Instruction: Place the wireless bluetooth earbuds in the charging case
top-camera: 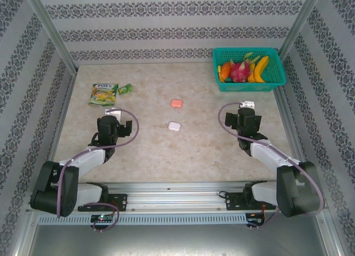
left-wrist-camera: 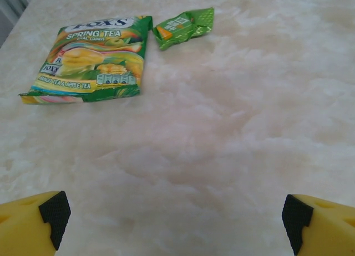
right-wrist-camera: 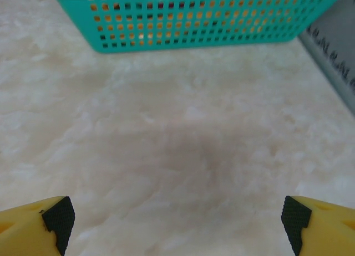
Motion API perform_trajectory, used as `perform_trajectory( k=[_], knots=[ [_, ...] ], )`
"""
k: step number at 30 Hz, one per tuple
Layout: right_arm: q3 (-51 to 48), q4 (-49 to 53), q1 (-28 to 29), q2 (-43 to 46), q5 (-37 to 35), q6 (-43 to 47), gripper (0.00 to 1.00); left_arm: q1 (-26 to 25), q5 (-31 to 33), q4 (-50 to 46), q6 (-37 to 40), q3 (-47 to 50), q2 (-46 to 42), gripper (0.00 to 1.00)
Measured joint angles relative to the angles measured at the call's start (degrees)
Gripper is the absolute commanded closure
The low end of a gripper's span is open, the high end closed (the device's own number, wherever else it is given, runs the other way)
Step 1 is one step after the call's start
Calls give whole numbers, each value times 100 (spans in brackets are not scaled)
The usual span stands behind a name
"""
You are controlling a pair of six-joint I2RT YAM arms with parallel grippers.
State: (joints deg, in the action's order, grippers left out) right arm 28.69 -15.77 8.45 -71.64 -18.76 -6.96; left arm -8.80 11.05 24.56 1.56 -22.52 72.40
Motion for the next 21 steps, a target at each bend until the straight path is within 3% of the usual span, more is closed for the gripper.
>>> perform_trajectory(
  k=[7, 12, 21],
  knots=[
    [-859, -2935, -568, -1187, 404, 310, 2, 326, -205, 1613, 87, 214, 955, 0],
    [-898, -3132, -684, -1644, 1054, 398, 2, 647, -671, 2028, 31, 103, 1698, 0],
    [-778, -3418, -647, -1578, 1202, 459, 2, 870, -1097, 2096, -81, -44, 1751, 0]
  ],
)
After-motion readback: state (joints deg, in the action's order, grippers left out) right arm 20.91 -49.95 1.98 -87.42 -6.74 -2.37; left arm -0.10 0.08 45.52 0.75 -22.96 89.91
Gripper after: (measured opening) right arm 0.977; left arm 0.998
